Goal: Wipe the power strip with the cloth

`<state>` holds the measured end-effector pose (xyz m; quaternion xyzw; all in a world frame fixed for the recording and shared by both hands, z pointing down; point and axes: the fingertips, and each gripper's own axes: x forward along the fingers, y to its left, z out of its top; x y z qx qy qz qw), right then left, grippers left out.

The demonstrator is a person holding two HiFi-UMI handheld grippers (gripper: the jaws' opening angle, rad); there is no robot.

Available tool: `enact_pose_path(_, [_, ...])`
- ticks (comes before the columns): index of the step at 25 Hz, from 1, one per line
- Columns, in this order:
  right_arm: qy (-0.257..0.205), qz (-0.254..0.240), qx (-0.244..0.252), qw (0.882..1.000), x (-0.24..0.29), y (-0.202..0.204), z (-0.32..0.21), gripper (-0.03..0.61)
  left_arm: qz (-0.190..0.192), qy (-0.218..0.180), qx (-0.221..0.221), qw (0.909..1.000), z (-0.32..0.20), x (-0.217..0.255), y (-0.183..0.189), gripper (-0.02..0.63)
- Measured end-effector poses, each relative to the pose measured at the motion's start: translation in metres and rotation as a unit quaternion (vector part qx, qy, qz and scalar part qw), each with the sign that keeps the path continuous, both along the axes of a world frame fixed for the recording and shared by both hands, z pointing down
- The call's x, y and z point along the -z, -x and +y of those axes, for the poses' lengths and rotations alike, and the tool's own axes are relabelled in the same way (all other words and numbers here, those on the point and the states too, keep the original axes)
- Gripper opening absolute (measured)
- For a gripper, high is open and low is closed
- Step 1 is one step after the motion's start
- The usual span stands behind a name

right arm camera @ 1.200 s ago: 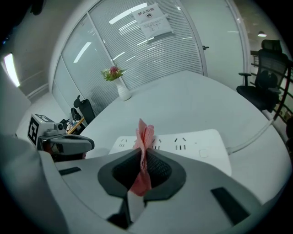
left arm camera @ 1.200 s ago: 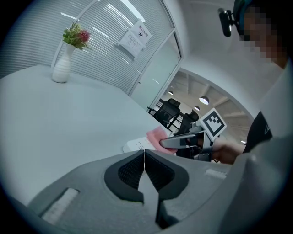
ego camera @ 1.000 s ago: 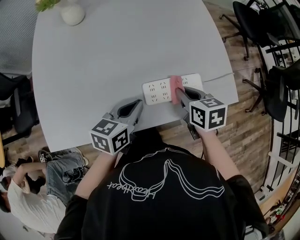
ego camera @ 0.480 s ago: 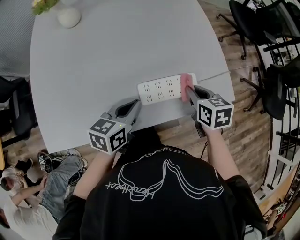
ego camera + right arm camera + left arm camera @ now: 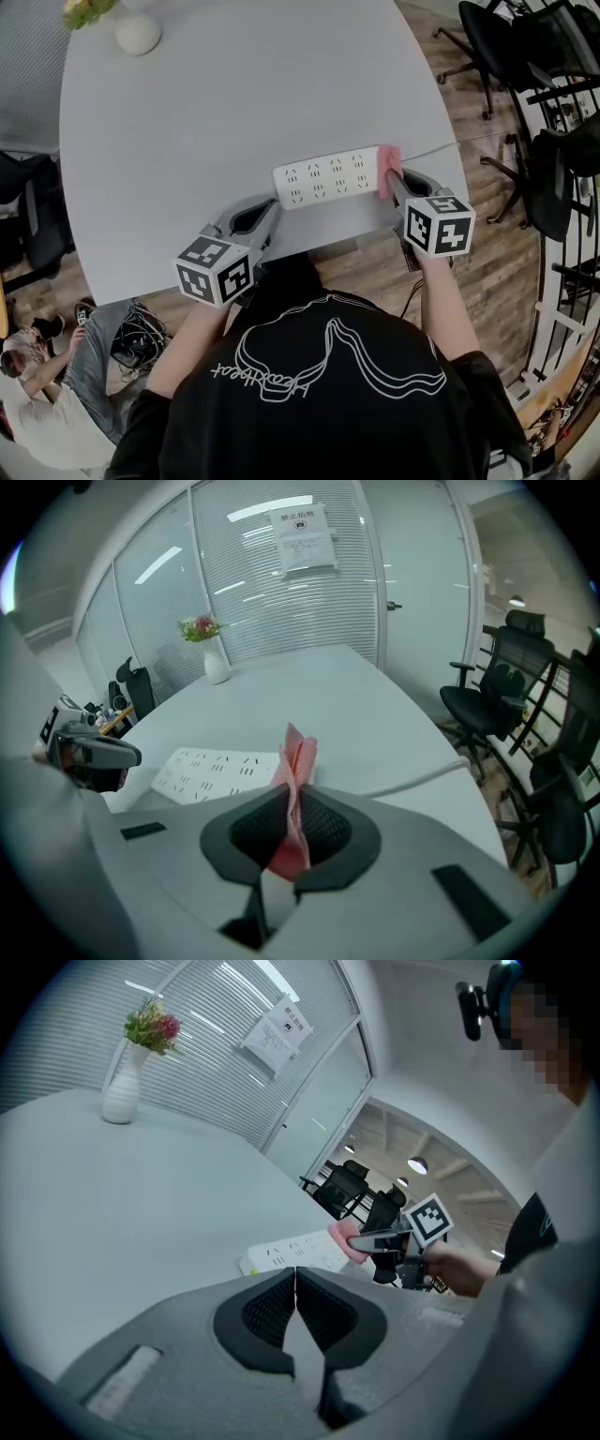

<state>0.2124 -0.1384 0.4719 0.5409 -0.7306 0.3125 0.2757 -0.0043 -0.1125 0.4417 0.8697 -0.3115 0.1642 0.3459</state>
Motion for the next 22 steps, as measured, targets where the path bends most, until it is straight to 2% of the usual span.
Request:
enact_pose_path(3, [-0.003,0.013,-0.002,1.0,0.001,-0.002,-0.001,0.035,0.0,0.001,0.0,1.0,-0.001,0.0,0.003,0.014])
enact_pose_path(11, [-0.001,-0.001,-0.01,1.0,0.003,-0.003,0.0,0.035,0.001,0.002,0.001,1.0,0.001,-0.002,0.003,0.014])
enact_pose_path(17, [-0.03,-0.033,-0.019,0.999,0.034,0.003,-0.005,0.034,0.002,0.001,0.008,1.0,0.0,-0.001,0.01,0.014])
enact_pose_path(22, [-0.048,-0.092,-0.006,0.995,0.059,0.031,-0.011,0.035,-0.007,0.007,0.018,0.9998,0.0,-0.005,0.018,0.014])
